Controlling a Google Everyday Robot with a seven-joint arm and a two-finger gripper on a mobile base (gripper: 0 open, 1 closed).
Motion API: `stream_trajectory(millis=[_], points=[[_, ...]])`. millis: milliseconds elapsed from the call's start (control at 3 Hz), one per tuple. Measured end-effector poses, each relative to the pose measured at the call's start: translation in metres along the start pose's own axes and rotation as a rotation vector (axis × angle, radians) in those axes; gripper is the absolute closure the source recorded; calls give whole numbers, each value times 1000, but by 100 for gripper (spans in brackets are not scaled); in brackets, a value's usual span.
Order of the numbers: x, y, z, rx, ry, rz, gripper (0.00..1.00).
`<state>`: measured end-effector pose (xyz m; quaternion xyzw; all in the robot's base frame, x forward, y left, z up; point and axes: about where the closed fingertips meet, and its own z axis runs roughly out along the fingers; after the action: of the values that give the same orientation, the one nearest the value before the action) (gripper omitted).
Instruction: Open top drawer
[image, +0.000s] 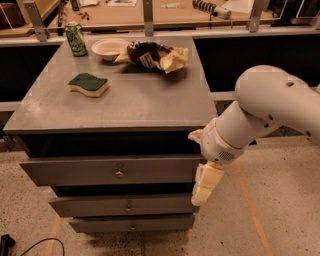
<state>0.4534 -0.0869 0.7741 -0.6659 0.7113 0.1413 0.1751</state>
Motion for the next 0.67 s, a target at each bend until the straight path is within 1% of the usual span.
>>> stream_trajectory(millis=[333,667], points=[[-6,-3,43,-29,-8,-60,0],[-12,-11,63,-32,2,-110,0]])
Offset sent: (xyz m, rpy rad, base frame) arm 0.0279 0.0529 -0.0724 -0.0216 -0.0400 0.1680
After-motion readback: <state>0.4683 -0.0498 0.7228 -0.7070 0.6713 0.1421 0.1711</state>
